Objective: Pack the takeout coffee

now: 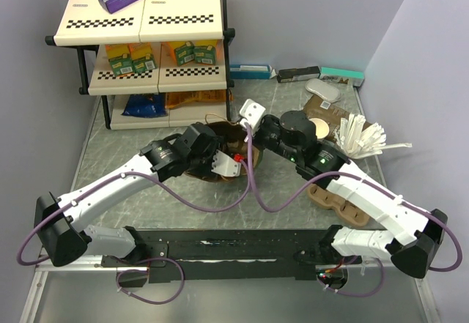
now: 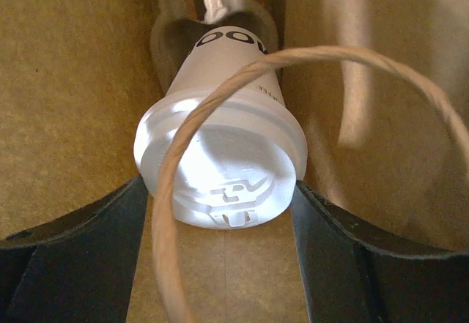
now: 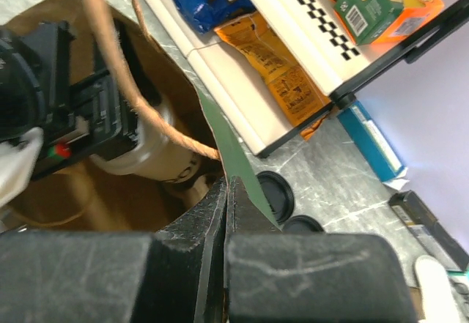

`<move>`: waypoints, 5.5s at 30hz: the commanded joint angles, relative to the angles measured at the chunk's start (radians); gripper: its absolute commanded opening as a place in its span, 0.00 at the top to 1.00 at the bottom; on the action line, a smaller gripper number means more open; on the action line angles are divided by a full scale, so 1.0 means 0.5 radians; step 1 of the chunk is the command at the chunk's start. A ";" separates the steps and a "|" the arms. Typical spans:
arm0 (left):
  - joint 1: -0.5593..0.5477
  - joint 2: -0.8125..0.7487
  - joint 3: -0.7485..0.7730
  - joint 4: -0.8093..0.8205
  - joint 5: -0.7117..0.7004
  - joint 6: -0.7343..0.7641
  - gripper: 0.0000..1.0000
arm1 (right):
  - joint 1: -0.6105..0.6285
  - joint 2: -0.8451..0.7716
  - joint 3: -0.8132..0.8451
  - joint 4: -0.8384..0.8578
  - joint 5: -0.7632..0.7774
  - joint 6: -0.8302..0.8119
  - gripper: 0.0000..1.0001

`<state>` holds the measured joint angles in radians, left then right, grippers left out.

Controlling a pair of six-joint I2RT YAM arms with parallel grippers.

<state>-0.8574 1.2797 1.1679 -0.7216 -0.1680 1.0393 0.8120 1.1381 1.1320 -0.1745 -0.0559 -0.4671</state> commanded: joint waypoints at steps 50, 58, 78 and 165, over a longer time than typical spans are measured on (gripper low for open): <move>0.236 0.551 0.146 0.093 0.238 -0.124 0.99 | -0.363 0.009 -0.015 -0.277 -0.946 0.882 1.00; 0.257 0.592 0.229 0.069 0.363 -0.106 0.72 | -0.384 0.065 0.022 -0.249 -0.944 0.814 1.00; 0.362 0.319 0.349 -0.235 0.906 -0.066 0.01 | -0.467 0.086 0.034 -0.237 -0.916 0.870 1.00; 0.935 -0.034 0.659 0.958 0.888 -1.431 0.01 | -1.744 0.460 0.730 -1.299 0.109 0.100 0.63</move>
<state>-0.3927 1.2934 1.4811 -0.2523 0.2813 0.3222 -0.0483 1.3685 1.4532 -0.8684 -0.0307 -0.3790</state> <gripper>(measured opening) 0.995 0.371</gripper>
